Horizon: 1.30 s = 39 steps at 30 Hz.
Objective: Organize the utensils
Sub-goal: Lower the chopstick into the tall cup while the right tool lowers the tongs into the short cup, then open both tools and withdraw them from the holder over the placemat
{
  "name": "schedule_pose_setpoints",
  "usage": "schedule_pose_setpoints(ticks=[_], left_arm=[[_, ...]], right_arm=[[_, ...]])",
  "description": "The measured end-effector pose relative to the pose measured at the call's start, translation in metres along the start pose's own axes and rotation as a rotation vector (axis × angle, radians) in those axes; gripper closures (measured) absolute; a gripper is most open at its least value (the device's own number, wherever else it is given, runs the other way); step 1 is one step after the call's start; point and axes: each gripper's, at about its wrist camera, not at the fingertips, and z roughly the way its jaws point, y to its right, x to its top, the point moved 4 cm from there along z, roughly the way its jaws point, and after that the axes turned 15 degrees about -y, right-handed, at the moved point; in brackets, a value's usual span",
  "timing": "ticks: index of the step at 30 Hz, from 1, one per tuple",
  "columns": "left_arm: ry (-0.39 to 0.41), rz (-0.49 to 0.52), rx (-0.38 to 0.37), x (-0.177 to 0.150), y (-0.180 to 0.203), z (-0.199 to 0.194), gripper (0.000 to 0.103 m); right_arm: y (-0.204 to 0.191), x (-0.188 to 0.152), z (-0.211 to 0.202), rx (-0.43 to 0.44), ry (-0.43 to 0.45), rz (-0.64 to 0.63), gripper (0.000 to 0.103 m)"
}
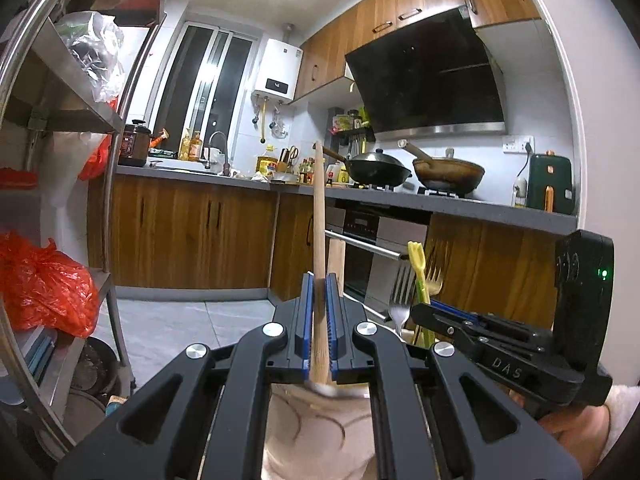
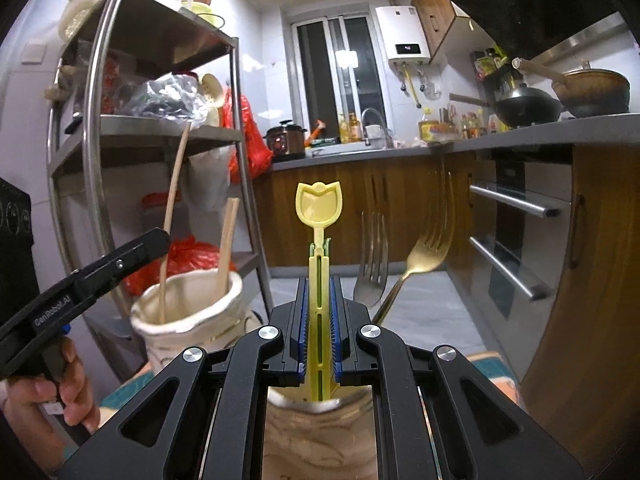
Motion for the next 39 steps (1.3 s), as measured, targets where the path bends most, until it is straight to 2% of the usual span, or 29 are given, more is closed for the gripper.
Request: schedule_pose_setpoints(ticks=[7,19,23,27,32,33,35,37,38,39], left_arm=[[-0.032,0.001,0.018,-0.006,-0.002,0.003,0.097],[-0.019,0.005,0.030,-0.007,-0.004,0.002,0.097],[-0.020,0.003,0.032,-0.007,-0.004,0.002,0.097],[-0.019,-0.001,0.037,-0.008,-0.004,0.000,0.096],[-0.015,0.003,0.046,-0.008,-0.004,-0.003,0.096],[-0.012,0.006,0.051,-0.008,-0.003,-0.004,0.096],[-0.008,0.010,0.058,-0.008,-0.002,-0.008,0.095],[-0.006,0.010,0.065,-0.008,0.000,-0.012,0.084],[0.000,0.008,0.074,-0.008,0.001,-0.016,0.068],[0.009,0.003,0.080,-0.009,0.003,-0.020,0.057]], right_arm=[[0.000,-0.010,0.012,0.022,-0.081,0.004,0.093],[-0.006,-0.013,0.015,0.036,-0.099,-0.027,0.092],[-0.008,-0.013,0.014,0.043,-0.098,-0.031,0.082],[-0.008,-0.011,0.009,0.043,-0.083,-0.025,0.081],[-0.009,-0.008,-0.005,0.020,-0.063,-0.027,0.071],[-0.009,-0.008,-0.010,0.014,-0.056,-0.029,0.069],[-0.010,-0.009,-0.020,0.016,-0.040,-0.029,0.057],[-0.011,-0.011,-0.032,0.017,-0.023,-0.029,0.051],[-0.011,-0.012,-0.038,0.013,-0.016,-0.027,0.046],[-0.010,-0.014,-0.045,0.012,-0.007,-0.021,0.043]])
